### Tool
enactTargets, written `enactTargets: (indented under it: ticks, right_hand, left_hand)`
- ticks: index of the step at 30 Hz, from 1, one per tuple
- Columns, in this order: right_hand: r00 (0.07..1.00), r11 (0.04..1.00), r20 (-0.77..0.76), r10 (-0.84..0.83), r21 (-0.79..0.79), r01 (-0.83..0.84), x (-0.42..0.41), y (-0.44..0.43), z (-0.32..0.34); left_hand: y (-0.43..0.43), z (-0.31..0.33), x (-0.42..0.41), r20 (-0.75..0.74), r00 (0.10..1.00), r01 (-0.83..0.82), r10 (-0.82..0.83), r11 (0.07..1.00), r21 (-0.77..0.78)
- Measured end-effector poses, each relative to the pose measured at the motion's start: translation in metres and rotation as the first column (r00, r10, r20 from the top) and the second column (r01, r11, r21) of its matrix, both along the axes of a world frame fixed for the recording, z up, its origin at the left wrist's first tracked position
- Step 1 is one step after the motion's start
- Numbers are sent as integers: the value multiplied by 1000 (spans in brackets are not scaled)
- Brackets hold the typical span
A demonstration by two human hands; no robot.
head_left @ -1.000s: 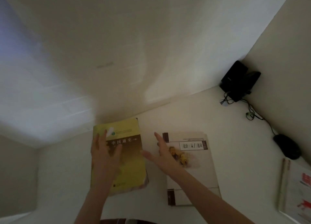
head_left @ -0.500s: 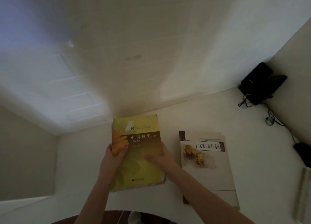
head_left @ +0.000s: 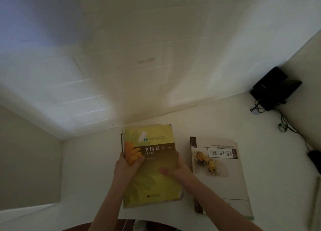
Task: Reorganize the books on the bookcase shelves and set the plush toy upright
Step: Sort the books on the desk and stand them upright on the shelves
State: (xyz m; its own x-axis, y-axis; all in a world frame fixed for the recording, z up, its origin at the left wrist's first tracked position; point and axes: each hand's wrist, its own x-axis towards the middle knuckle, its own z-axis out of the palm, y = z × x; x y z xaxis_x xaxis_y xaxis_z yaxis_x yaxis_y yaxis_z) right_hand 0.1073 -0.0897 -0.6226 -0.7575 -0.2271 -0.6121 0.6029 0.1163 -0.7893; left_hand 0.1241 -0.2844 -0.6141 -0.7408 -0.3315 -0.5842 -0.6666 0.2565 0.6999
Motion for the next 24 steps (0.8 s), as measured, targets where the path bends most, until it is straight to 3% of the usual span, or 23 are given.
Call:
enactTargets:
  ticks: [6, 9, 16, 24]
  right_hand:
    - [1000, 1000, 25, 3, 1, -3, 0, -1, 2]
    - [1000, 1000, 10, -8, -19, 8, 7, -1, 2]
    - [985, 996, 172, 7, -94, 9, 36, 16, -11]
    - [990, 996, 141, 17, -89, -5, 32, 24, 24]
  left_hand:
    - [4, -4, 7, 5, 999, -36, 36, 999, -24]
    - [3, 8, 10, 8, 992, -126, 125, 991, 53]
    - [-5, -28, 22, 97, 965, -261, 245, 935, 240]
    - [10, 12, 19, 36, 957, -288, 289, 921, 263]
